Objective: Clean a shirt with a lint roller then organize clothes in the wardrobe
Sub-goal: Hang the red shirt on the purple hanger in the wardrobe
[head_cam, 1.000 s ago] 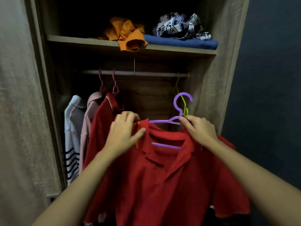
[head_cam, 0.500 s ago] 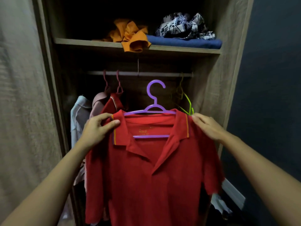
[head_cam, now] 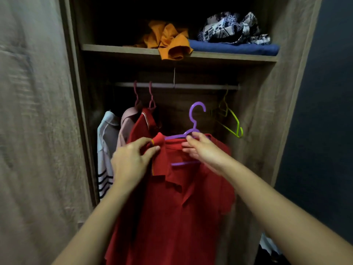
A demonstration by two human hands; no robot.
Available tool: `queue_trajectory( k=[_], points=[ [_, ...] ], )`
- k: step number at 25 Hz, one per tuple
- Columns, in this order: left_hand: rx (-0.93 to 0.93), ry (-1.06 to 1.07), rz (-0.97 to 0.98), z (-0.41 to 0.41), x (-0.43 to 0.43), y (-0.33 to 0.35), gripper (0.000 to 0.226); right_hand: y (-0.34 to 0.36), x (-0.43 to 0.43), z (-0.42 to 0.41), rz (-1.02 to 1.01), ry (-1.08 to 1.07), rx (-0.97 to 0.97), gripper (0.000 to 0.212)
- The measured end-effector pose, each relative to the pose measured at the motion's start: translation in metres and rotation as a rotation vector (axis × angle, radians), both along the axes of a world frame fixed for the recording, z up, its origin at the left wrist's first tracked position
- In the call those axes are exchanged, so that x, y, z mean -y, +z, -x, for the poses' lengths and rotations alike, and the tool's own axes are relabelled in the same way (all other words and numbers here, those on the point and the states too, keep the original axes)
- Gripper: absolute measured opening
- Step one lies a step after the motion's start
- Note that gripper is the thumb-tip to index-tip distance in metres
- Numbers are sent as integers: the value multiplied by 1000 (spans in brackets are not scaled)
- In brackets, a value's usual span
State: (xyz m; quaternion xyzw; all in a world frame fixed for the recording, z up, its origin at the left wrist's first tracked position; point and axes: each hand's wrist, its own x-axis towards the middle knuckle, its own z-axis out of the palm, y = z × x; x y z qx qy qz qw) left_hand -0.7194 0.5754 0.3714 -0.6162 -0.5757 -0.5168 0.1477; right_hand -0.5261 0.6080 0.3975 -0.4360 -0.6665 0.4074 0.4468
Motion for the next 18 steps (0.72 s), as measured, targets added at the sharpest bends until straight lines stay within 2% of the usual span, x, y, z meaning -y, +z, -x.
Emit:
queue_trajectory(
  k=[1,3,5,7,8,10,11,12,13,14,16,18],
  points=[
    [-18,5,-11,-7,2,-3,31,3,0,16,121,16,-189,10],
    [-64,13,30,-17,5,-9,25,4,-4,34,210,-6,-422,9],
    [-134,36,181,-17,-2,-11,31,0,-7,44,205,-28,-504,14],
    [-243,89,322,-15,-11,-5,38,-6,-14,48,208,-32,-569,9],
    [-277,82,368,-17,-14,-1,41,-7,-17,48,199,-40,-579,9],
    [-251,-47,466,-19,-17,5,49,-6,-23,43,180,-67,-574,26],
    [-170,-149,504,-18,-20,8,53,-4,-27,41,162,-92,-552,22],
    [-76,-220,485,-14,-28,12,54,-3,-32,36,134,-115,-511,10],
    [-5,-219,404,-8,-43,17,52,-1,-37,33,97,-117,-478,9],
    [20,-160,294,-1,-64,20,48,0,-46,30,54,-125,-420,20],
    [-85,28,176,13,-101,25,45,2,-65,25,19,-191,-295,35],
    [-235,184,240,21,-132,19,60,3,-90,21,36,-237,-224,38]
  ],
)
